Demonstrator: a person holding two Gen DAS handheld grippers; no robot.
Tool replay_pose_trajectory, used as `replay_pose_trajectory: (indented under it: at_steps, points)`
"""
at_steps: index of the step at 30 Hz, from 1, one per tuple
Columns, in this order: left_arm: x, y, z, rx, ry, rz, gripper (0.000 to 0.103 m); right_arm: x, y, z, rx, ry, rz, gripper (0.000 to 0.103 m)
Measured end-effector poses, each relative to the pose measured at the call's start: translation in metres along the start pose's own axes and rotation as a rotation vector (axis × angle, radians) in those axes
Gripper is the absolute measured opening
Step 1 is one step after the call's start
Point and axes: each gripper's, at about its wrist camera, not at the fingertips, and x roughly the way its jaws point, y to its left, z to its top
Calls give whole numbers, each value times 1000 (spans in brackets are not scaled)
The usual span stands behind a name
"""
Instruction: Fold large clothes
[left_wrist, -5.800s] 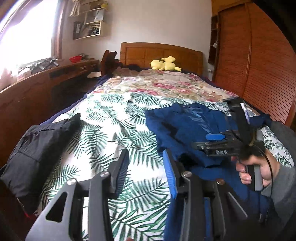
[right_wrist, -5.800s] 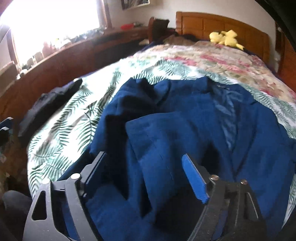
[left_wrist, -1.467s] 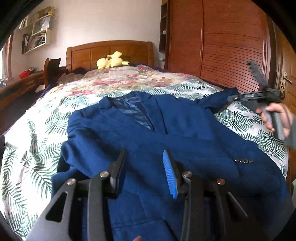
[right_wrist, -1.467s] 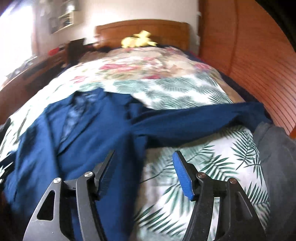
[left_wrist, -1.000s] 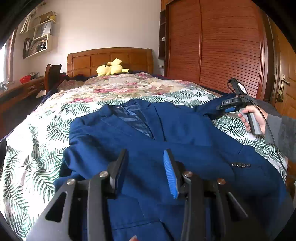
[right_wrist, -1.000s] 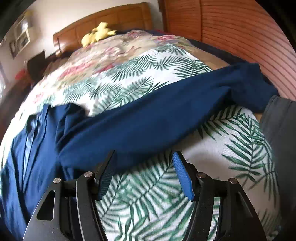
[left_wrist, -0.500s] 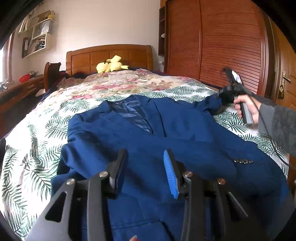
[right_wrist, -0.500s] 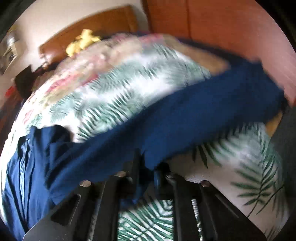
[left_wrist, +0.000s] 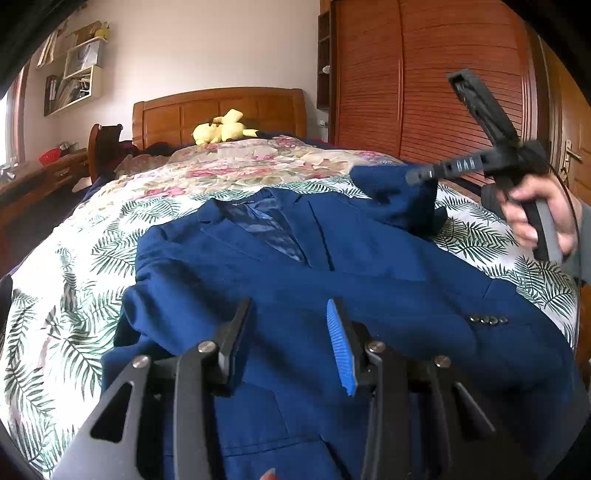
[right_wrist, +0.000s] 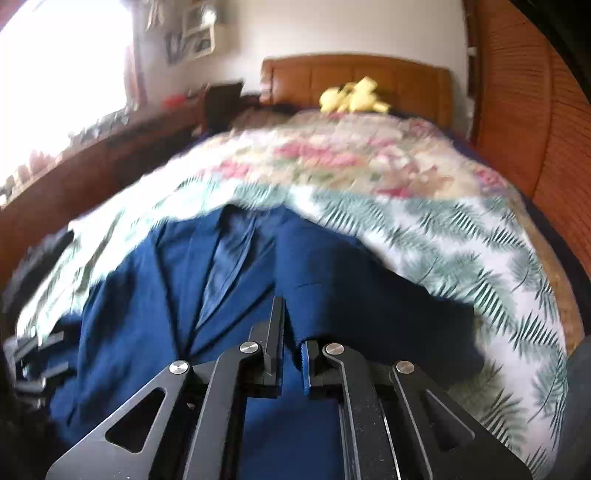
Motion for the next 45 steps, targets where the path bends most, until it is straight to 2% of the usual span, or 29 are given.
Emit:
replay_pose_trajectory:
  at_steps: [4, 5, 6, 8, 10, 13, 16, 21, 28, 29, 30, 31, 33, 35, 40, 45]
  points:
    - [0, 0, 0, -4, -1, -1, 38, -3, 7, -21, -30, 52, -25, 12]
    - [0, 0, 0, -4, 0, -1, 38, -5, 8, -23, -31, 54, -35, 21]
    - [0, 0, 0, -4, 1, 0, 38, -11, 6, -24, -29, 50, -42, 36]
    - [0, 0, 0, -2, 0, 0, 38, -23, 2, -24, -22, 24, -51, 58]
    - [0, 0, 0, 0, -1, 1, 38, -31, -7, -20, -12, 9, -75, 59]
    - [1, 0, -1, 0, 1, -1, 38, -34, -33, -16, 22, 7, -172, 60]
    - [1, 1, -1, -1, 3, -1, 38, -21, -69, -15, 113, 31, -220, 60]
    - [1, 0, -1, 0, 5, -2, 38, 10, -128, -28, 296, 94, -238, 60]
    - [2, 0, -3, -2, 6, -4, 38, 55, -170, -55, 467, 187, -241, 60]
    - [2, 0, -3, -2, 6, -4, 38, 61, -175, -58, 492, 200, -248, 60]
    - [2, 1, -3, -2, 7, -4, 38, 65, -178, -61, 514, 198, -249, 55]
    - [2, 1, -3, -1, 7, -4, 38, 68, -178, -63, 516, 189, -245, 47]
    - [2, 1, -3, 1, 7, -4, 38, 70, -176, -61, 490, 173, -264, 15]
    - [0, 0, -3, 4, 6, -5, 38, 65, -170, -54, 459, 128, -258, 4]
    - [-7, 0, -4, 4, -1, 8, 38, 24, -124, -20, 335, -29, -209, 2]
    - [-25, -2, -8, -3, -3, 27, 38, -30, -39, 12, 157, -147, -57, 2]
